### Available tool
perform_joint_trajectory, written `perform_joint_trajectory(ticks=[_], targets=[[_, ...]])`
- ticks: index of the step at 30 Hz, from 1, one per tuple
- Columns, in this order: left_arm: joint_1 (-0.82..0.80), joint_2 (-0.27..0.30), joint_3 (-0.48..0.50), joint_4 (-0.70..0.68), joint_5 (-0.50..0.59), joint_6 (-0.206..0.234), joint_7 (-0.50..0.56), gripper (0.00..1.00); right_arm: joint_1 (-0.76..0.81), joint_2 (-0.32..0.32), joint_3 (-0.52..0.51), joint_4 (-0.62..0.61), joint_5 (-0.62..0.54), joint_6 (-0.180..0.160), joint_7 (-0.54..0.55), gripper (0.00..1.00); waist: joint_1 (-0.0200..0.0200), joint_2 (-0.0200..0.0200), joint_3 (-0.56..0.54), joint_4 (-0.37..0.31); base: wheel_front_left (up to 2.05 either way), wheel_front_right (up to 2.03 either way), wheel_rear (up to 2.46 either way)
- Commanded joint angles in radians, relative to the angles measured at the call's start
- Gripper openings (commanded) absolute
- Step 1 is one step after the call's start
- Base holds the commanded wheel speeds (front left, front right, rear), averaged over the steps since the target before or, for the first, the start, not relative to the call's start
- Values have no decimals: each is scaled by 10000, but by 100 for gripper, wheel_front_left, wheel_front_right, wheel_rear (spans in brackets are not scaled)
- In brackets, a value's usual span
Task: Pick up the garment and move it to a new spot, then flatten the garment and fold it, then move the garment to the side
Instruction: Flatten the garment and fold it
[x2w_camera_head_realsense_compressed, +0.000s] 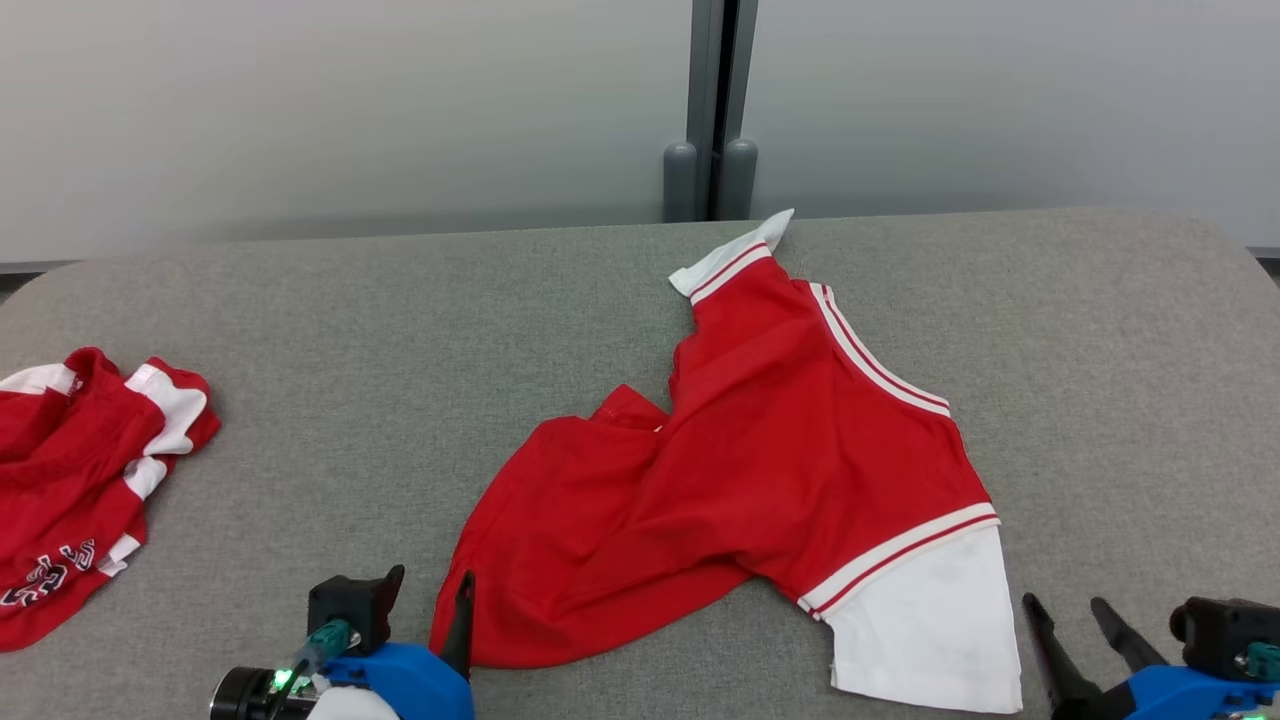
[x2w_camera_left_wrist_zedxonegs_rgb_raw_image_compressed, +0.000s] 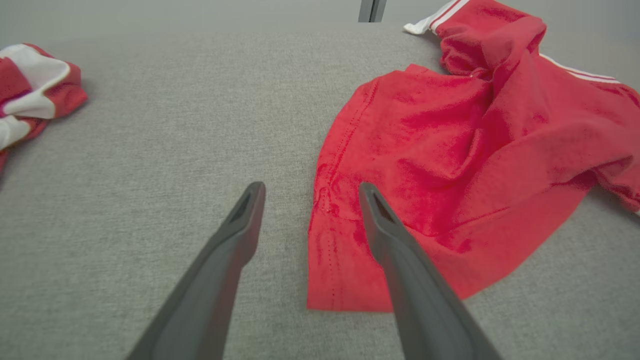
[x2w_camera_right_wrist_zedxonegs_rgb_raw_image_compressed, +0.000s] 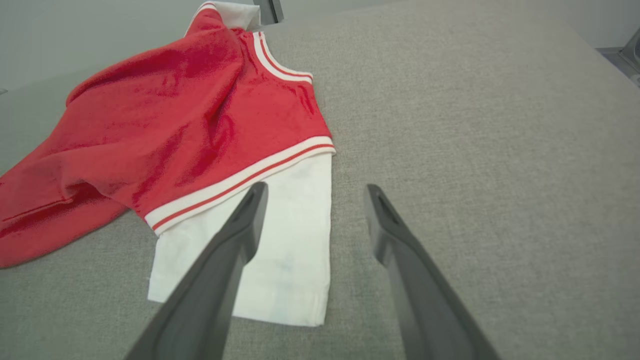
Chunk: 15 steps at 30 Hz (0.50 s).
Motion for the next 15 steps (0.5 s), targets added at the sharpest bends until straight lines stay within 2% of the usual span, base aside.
perform_joint_trajectory(ticks=[1, 7, 15], targets=[[-347, 2, -163, 216, 178, 108, 471, 100, 187, -17, 138, 196, 66, 5, 286, 100, -1, -1, 196, -44, 0, 0, 0], [-800, -54, -377, 517, 245, 208, 892, 100, 100, -21, 466, 1031, -504, 5, 797, 100, -1, -1, 694, -142, 0, 0, 0], [-1130, 63, -433, 955, 272, 257, 844, 100, -380, -23, 887, 2014, -611, 3, 530, 100, -1, -1, 934, -127, 0, 0, 0]])
